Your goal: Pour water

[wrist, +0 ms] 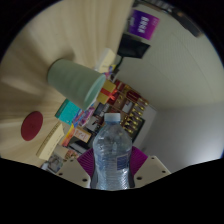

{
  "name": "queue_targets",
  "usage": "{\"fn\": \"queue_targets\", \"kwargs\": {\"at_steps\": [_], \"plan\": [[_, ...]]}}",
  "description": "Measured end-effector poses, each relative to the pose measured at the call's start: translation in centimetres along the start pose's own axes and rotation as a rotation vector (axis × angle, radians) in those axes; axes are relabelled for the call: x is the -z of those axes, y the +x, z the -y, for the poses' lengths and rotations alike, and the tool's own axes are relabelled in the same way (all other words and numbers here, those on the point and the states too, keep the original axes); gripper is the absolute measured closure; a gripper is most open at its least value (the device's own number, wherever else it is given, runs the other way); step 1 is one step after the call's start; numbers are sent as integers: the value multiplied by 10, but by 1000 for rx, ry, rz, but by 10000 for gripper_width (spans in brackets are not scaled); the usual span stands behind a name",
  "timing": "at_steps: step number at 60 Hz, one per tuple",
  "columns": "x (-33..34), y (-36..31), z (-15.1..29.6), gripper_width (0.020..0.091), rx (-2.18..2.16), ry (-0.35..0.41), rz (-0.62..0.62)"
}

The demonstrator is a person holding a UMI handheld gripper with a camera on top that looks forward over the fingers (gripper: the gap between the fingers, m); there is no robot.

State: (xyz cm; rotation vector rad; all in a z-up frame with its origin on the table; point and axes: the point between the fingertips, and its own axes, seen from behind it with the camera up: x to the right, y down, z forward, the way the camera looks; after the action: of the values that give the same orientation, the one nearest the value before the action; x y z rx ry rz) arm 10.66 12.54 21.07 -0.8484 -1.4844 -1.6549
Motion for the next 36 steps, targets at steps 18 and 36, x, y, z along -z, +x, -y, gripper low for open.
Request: {"fn": "queue_targets", "kwargs": {"at_steps": [18,36], "plan": [[7,21,26,668,367,47,-7],[-18,46,-12,673,-453,25,0]]}}
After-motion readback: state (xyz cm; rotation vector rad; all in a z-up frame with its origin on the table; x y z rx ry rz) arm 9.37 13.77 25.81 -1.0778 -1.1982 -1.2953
